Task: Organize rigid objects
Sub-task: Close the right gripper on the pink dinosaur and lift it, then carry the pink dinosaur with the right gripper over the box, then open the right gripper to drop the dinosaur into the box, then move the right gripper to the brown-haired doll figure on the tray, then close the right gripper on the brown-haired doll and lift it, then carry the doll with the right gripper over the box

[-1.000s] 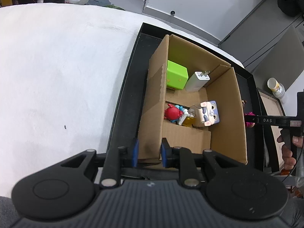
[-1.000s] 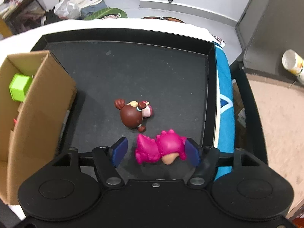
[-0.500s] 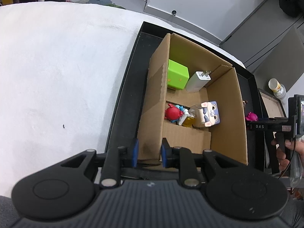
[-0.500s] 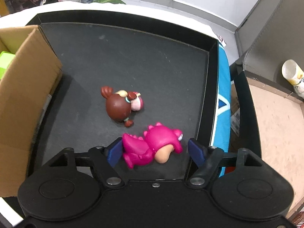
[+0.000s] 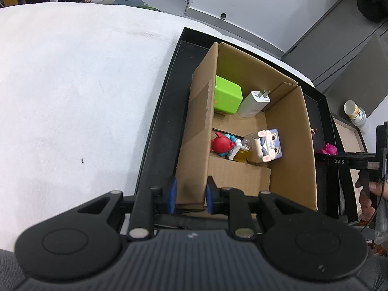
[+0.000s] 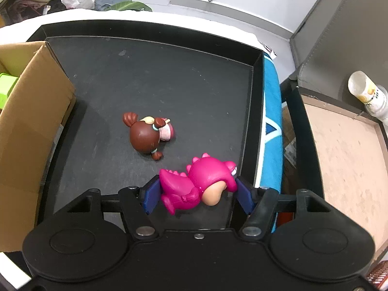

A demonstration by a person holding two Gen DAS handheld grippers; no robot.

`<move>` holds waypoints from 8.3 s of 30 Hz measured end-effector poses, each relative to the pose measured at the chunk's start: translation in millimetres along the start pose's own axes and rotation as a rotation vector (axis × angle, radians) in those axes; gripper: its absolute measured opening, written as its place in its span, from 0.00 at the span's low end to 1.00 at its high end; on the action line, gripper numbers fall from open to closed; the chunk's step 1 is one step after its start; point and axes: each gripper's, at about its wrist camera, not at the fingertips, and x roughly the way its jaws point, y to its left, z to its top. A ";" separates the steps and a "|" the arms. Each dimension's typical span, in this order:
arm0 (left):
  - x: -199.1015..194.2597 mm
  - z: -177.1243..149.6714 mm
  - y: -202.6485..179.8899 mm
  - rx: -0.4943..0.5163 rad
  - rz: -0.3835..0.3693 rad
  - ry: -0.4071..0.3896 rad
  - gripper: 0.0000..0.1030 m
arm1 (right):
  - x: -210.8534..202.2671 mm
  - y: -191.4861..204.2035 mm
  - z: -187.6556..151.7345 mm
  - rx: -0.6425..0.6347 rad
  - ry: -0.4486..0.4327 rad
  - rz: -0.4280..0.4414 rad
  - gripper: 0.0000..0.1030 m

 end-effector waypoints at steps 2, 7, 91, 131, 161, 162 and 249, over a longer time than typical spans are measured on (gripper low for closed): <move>0.0 0.1 0.2 -0.003 0.000 -0.001 0.21 | -5.5 -1.2 -0.8 0.015 -0.002 0.013 0.61; -0.5 -0.3 3.3 -0.033 -0.020 -0.008 0.21 | -17.4 1.8 -4.2 0.041 -0.016 0.041 0.61; -4.1 -0.9 26.8 -0.087 -0.147 -0.008 0.20 | -44.0 217.3 66.5 -0.162 -0.022 0.039 0.62; -6.1 -2.4 21.9 -0.088 -0.123 -0.011 0.19 | -134.1 117.1 44.5 -0.075 -0.154 0.038 0.75; -10.0 -1.9 17.5 -0.058 -0.105 -0.007 0.19 | -64.2 22.3 25.9 0.143 -0.143 0.078 0.84; -9.9 -1.9 17.4 -0.058 -0.106 -0.007 0.19 | -60.0 20.8 28.1 0.148 -0.139 0.081 0.84; -8.7 -3.3 25.7 -0.097 -0.141 -0.009 0.18 | -122.3 156.8 76.0 -0.178 -0.147 0.026 0.41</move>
